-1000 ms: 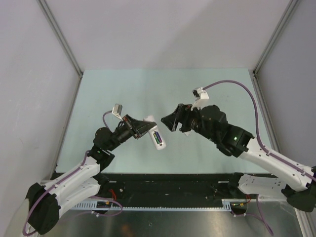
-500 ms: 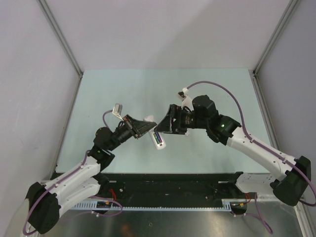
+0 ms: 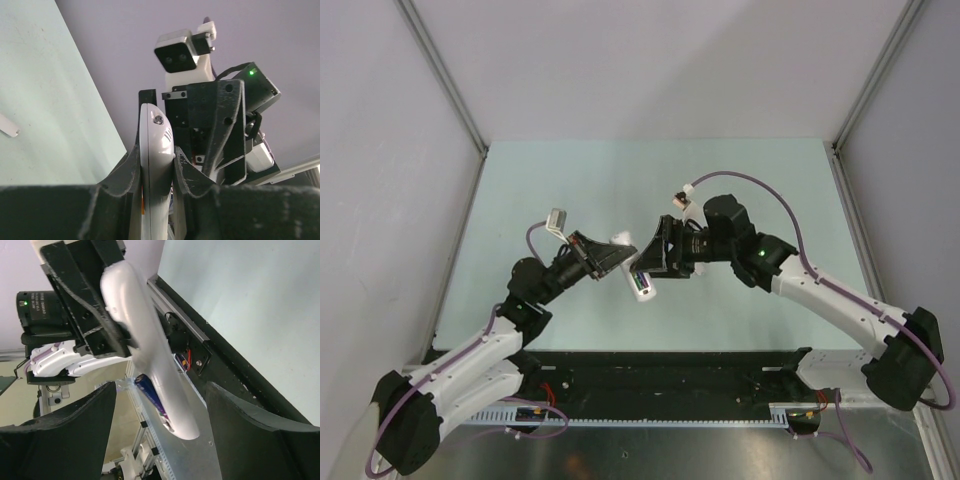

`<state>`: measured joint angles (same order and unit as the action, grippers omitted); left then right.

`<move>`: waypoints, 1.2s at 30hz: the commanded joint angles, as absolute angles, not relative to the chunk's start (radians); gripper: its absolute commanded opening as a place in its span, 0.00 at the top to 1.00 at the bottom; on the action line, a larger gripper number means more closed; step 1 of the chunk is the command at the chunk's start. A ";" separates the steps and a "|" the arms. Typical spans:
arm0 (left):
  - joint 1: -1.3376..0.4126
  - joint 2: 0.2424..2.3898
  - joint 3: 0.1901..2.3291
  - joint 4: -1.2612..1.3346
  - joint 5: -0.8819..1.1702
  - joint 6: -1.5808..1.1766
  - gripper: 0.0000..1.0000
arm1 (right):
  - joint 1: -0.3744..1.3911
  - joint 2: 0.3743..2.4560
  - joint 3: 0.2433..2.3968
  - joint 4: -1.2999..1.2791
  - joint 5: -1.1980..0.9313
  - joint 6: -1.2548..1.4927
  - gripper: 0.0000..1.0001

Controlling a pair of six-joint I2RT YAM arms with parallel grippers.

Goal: Load the batteries into the remote control

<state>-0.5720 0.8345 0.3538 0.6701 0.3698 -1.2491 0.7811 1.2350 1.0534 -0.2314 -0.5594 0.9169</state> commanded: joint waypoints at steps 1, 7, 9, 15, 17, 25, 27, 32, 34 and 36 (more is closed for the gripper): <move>-0.577 0.808 0.396 0.732 0.373 -1.270 1.00 | 0.772 1.250 1.045 -0.160 -0.597 0.953 0.25; -0.575 0.819 0.387 0.749 0.387 -1.316 1.00 | 0.764 1.256 1.032 -0.100 -0.617 1.000 0.27; -0.575 0.822 0.385 0.753 0.385 -1.322 1.00 | 0.758 1.261 1.031 -0.091 -0.618 1.011 0.27; -0.575 0.821 0.376 0.765 0.382 -1.322 1.00 | 0.752 1.279 1.017 -0.060 -0.629 1.035 0.31; -0.575 0.821 0.374 0.769 0.379 -1.322 1.00 | 0.753 1.284 1.008 -0.051 -0.632 1.043 0.34; -0.575 0.825 0.373 0.779 0.376 -1.327 1.00 | 0.752 1.282 1.002 -0.058 -0.629 1.035 0.40; -0.575 0.825 0.373 0.779 0.377 -1.327 1.00 | 0.752 1.282 0.996 -0.061 -0.629 1.034 0.41; -0.575 0.821 0.368 0.784 0.367 -1.330 1.00 | 0.750 1.278 0.988 -0.064 -0.629 1.034 0.46; -0.575 0.819 0.367 0.785 0.364 -1.330 1.00 | 0.752 1.273 0.986 -0.069 -0.626 1.031 0.48; -0.574 0.819 0.367 0.785 0.362 -1.331 1.00 | 0.753 1.267 0.983 -0.077 -0.624 1.028 0.50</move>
<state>-0.5720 0.8314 0.3534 0.6930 0.3717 -1.3083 0.7551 1.2865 1.0004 -0.0612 -0.6189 1.0409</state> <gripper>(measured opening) 0.247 0.525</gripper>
